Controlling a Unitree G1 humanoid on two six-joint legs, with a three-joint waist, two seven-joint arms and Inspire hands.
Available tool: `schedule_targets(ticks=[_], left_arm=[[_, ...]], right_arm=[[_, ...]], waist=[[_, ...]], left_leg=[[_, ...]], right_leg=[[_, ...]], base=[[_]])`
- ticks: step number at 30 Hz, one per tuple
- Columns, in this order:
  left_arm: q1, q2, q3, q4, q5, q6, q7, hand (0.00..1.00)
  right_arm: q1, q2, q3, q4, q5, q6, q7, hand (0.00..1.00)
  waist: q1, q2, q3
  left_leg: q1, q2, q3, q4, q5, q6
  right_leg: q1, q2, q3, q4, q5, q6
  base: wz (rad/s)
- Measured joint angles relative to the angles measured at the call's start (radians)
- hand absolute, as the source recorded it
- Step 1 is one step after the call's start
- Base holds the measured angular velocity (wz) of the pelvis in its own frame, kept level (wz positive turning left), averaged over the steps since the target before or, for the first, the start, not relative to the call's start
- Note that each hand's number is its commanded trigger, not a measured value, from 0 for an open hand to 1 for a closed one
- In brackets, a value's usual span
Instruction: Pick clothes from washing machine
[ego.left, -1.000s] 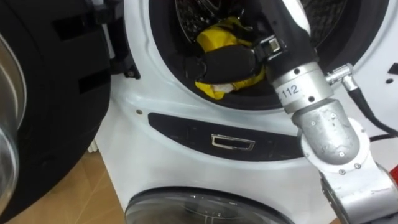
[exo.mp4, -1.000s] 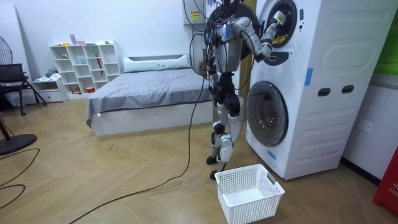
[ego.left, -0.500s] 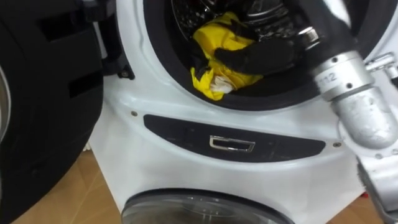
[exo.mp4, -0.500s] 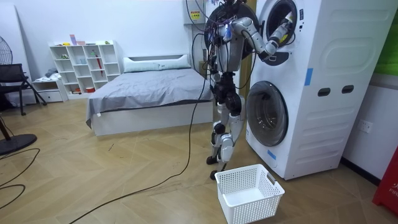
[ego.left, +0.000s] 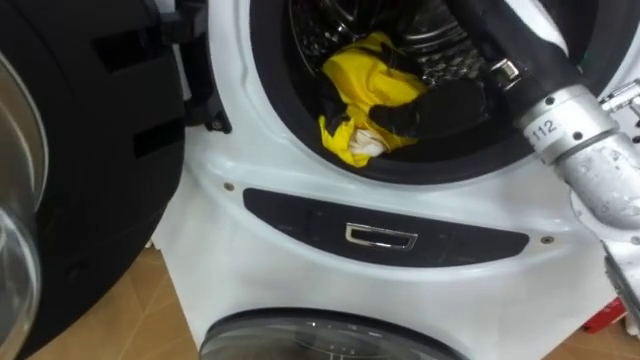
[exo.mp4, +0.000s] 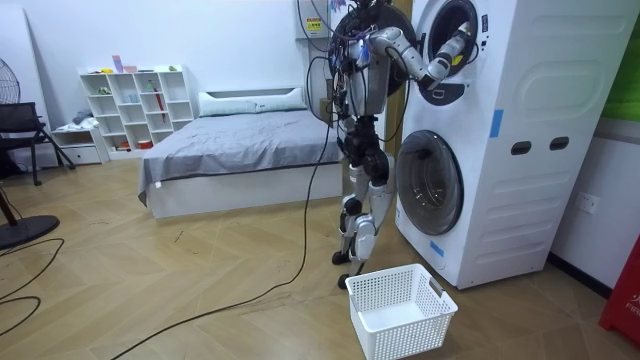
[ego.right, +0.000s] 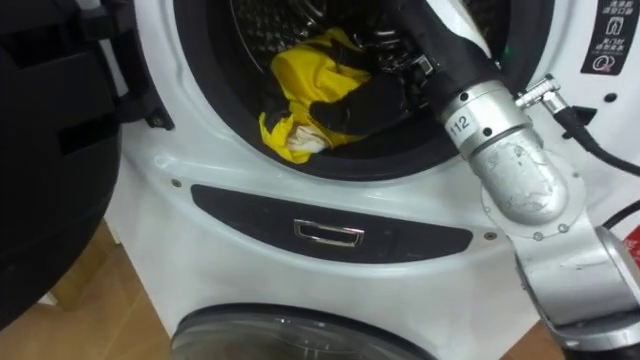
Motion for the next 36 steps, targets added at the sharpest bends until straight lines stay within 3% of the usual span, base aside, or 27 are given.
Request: schedule_targets(ticks=[6,15,18,24,26,27,28,36], left_arm=[[-0.004,0.010,0.047,-0.010,0.003,-0.001,-0.035,0.00],[-0.009,0.039,0.063,-0.016,0.007,0.000,-0.074,0.00],[-0.007,0.046,0.063,-0.014,0.007,0.015,-0.079,0.00],[-0.008,0.049,0.062,-0.014,0.008,0.043,-0.094,0.00],[-0.009,0.050,0.062,-0.014,0.008,0.044,-0.094,0.00],[-0.009,0.050,0.061,-0.015,0.008,0.044,-0.095,0.00],[-0.009,0.051,0.061,-0.015,0.008,0.045,-0.095,0.00],[-0.009,0.063,0.055,-0.030,0.017,0.047,-0.105,0.00]], right_arm=[[0.000,-0.060,-0.002,-0.002,-0.006,0.007,0.128,0.00],[0.000,-0.070,-0.002,-0.014,-0.123,0.029,0.304,0.00],[0.000,-0.079,0.000,-0.041,-0.162,0.052,0.372,0.00],[0.000,-0.094,0.000,-0.041,-0.167,0.089,0.470,0.00],[0.000,-0.099,0.001,-0.036,-0.171,0.091,0.491,0.52],[0.000,-0.099,0.002,-0.037,-0.186,0.092,0.504,0.71],[0.000,-0.099,0.002,-0.038,-0.197,0.092,0.517,1.00],[-0.013,-0.098,-0.011,-0.039,-0.251,0.092,0.535,1.00]], waist=[[-0.001,-0.020,-0.0012],[0.009,-0.032,0.0024],[0.019,-0.037,0.0106],[0.028,-0.046,0.0073],[0.033,-0.046,0.0073],[0.035,-0.046,0.0073],[0.036,-0.046,0.0074],[0.053,-0.044,0.0087]], left_leg=[[0.001,0.000,0.004,-0.001,0.000,0.000],[0.002,0.001,0.000,-0.004,-0.001,0.000],[0.003,0.001,0.002,-0.005,-0.001,-0.001],[0.003,0.002,0.003,-0.003,-0.002,-0.001],[0.003,0.003,0.002,-0.002,-0.002,-0.001],[0.003,0.003,0.002,-0.002,-0.002,-0.002],[0.003,0.003,0.002,-0.002,-0.001,-0.002],[0.002,0.002,-0.002,-0.001,-0.002,-0.002]], right_leg=[[0.000,0.000,-0.001,0.000,0.000,0.000],[0.000,0.001,0.001,0.000,0.000,0.000],[-0.001,0.003,0.002,0.000,0.000,0.000],[0.002,0.010,0.003,0.000,0.000,0.000],[0.003,0.011,0.003,0.000,0.000,0.000],[0.003,0.011,0.003,0.000,0.000,0.000],[0.003,0.011,0.003,0.000,0.000,0.000],[0.003,0.011,0.003,0.001,0.000,0.000]], base=[[0.00],[0.00],[-0.04],[-0.02],[0.00],[0.00],[0.00],[0.00]])
